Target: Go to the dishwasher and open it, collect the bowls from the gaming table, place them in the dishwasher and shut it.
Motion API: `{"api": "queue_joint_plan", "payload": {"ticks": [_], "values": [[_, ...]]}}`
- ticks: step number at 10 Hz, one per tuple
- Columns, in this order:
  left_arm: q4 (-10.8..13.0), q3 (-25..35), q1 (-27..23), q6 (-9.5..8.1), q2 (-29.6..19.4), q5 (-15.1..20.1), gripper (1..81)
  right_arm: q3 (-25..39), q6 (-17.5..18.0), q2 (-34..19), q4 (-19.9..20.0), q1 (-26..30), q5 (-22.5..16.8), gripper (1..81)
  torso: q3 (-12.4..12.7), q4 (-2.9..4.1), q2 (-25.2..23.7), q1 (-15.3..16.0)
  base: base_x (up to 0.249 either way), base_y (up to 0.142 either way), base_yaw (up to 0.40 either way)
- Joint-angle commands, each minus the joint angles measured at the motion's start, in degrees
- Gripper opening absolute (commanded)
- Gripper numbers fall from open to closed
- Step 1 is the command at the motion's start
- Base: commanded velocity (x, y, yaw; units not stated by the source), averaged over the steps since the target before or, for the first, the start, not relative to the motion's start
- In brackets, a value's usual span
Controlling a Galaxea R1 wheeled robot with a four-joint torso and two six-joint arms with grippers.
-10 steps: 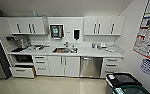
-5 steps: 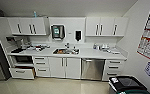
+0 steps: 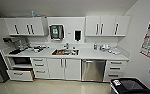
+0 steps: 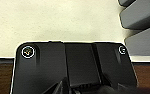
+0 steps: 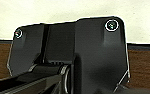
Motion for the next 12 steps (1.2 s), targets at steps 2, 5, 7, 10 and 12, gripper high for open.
{"api": "queue_joint_plan", "payload": {"ticks": [2,5,7,10,12], "values": [[-0.1,-0.2,-3.3,0.16,-0.3,2.7,81.1,0.5,0.0,0.8,0.5,2.9,-2.8,81.1,0.0,0.0,0.0,0.0,0.131,0.0,0.0],[-0.2,-0.2,-3.3,0.16,-0.3,2.7,81.1,0.5,0.0,0.8,0.5,2.9,-2.8,81.1,0.0,0.0,0.0,0.0,0.131,0.0,0.0],[-0.1,-0.2,-3.3,0.16,-0.3,2.7,81.1,0.6,0.1,0.8,0.5,2.9,-2.7,81.1,0.0,0.0,0.0,0.0,0.131,0.0,0.0],[-0.1,-0.2,-3.3,0.16,-0.3,2.7,81.1,0.5,0.3,0.8,0.5,2.9,-2.7,81.1,0.0,0.0,0.0,0.0,0.131,0.0,0.0],[0.0,-0.2,-3.3,0.16,-0.2,2.7,81.1,0.6,0.2,0.8,0.5,2.9,-2.8,81.1,0.0,0.0,0.0,0.0,0.131,0.0,0.0]]}}
